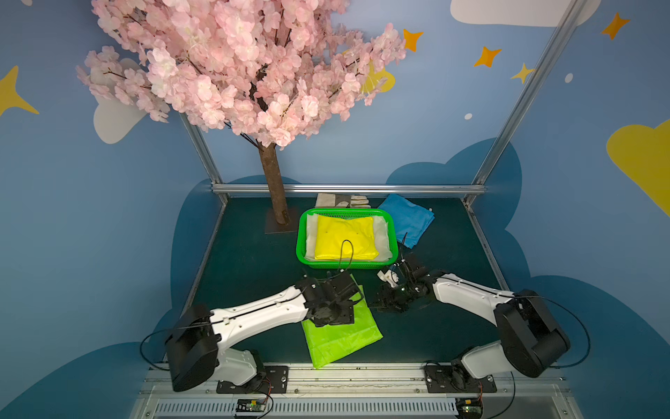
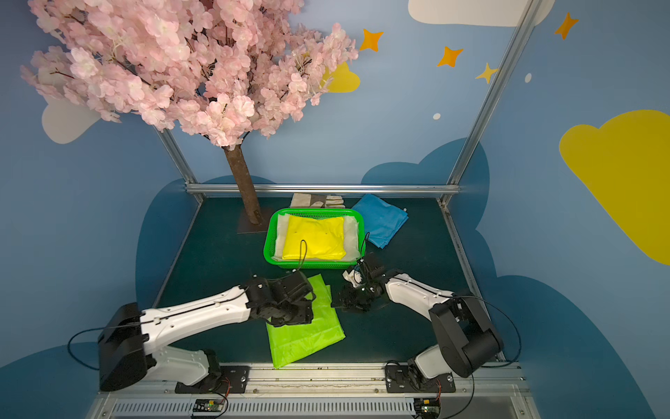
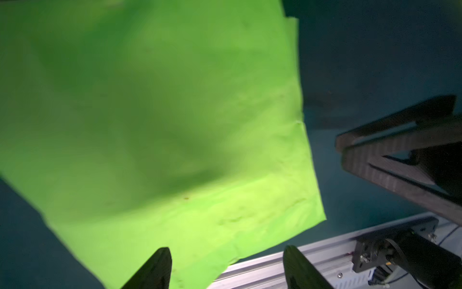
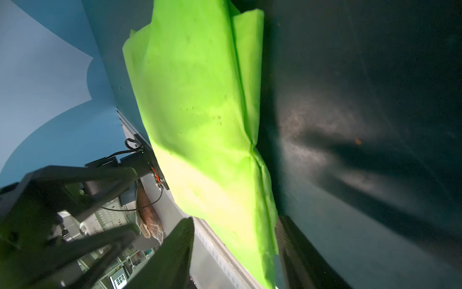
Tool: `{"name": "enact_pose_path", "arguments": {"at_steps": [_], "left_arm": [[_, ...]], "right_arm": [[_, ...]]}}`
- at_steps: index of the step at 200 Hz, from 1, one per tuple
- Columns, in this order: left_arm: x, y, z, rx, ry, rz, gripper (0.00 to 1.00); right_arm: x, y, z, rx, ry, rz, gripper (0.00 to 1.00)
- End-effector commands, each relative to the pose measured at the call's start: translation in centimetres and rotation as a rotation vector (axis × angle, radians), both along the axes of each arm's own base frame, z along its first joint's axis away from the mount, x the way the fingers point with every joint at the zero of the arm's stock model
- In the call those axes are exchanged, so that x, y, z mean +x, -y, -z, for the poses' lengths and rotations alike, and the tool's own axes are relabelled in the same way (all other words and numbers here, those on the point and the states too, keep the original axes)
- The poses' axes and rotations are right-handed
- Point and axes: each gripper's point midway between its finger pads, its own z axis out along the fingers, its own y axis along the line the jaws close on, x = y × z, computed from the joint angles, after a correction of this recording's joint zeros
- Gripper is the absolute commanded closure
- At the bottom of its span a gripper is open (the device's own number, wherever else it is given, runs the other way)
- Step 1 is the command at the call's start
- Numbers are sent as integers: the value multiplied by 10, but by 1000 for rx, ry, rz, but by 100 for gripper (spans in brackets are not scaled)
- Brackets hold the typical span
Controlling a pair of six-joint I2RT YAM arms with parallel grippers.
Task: Put the folded raincoat in the basket
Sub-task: Move the raincoat to the center of the board, then pick up the raincoat from the center of the board.
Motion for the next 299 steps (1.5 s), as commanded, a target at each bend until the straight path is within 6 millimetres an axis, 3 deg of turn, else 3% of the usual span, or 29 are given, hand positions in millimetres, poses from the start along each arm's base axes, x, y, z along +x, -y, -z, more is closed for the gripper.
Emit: {"name": "enact_pose_path", "arguments": {"at_steps": [1,22,55,92,130,144,164,201,238,268,299], "left_arm": [[-9,-41,13,14,-2,-96,27],[-13,-59,13,-55,30,-143,27],[-22,-79,23,-84,10,-192,27],[-24,-87,40,-116,-21,-230,27],[-13,-66,38,-226,6,-175,27],[-5,-55,33,-273,43,-137,27],[3,-50,32,-296,74,-131,28],[12,-44,49,-307,55,-144,33],[6,-47,70,-237,-34,-151,50],[2,-54,75,-223,-28,-170,58],[4,-56,74,-220,-16,-176,88]], "right_arm": [[13,-17,4,27,39,-16,45],[11,-27,19,25,12,-39,49],[7,-32,36,10,-16,-45,63],[9,-31,37,4,-12,-34,100],[21,-7,36,-3,-4,93,100],[14,5,43,-15,-23,120,100],[11,6,42,-15,-30,118,100],[9,8,43,-13,-30,125,100],[8,8,45,-16,-32,122,100],[6,5,43,-6,-26,112,100],[3,0,36,9,3,78,100]]}}
